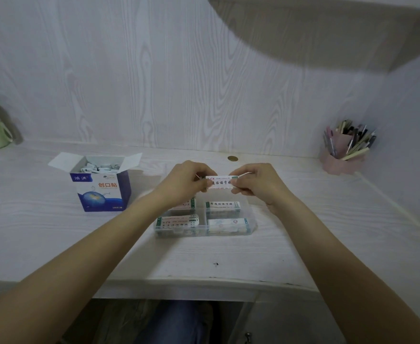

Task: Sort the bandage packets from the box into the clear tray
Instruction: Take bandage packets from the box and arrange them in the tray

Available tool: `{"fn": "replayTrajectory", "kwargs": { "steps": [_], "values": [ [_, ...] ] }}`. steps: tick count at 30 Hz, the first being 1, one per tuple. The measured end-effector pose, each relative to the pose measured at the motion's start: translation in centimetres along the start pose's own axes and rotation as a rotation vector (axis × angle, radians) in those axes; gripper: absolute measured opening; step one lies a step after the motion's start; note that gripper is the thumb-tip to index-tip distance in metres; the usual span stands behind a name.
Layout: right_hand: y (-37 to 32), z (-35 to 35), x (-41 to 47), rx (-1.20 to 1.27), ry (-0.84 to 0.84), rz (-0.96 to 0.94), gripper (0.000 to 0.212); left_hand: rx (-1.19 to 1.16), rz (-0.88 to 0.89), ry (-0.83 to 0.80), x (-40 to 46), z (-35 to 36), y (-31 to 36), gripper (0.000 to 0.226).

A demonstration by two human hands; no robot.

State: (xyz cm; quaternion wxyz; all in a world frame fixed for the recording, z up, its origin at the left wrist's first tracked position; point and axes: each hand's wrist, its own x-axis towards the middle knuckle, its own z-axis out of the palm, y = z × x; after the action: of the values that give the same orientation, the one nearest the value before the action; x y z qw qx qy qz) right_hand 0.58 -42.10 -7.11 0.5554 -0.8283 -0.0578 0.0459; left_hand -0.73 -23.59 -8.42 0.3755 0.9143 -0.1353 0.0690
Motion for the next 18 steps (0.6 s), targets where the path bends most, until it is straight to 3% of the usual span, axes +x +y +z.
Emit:
{"fn": "replayTrajectory", "kwargs": {
  "steps": [3, 8, 18],
  "values": [
    [0.7, 0.1, 0.5, -0.128, 0.046, -0.02, 0.01, 0.024, -0.049, 0.041, 0.4, 0.5, -0.4, 0.004],
    [1.5, 0.3, 1.0, -0.283, 0.111, 0.01, 0.011, 0.089, -0.113, 0.011, 1.2, 1.4, -0.5, 0.008],
    [3.2, 0.7, 1.4, -0.439, 0.067, -0.007, 0.007, 0.239, -0.081, -0.125, 1.4, 2.4, -0.9, 0.018]
  ]
}}
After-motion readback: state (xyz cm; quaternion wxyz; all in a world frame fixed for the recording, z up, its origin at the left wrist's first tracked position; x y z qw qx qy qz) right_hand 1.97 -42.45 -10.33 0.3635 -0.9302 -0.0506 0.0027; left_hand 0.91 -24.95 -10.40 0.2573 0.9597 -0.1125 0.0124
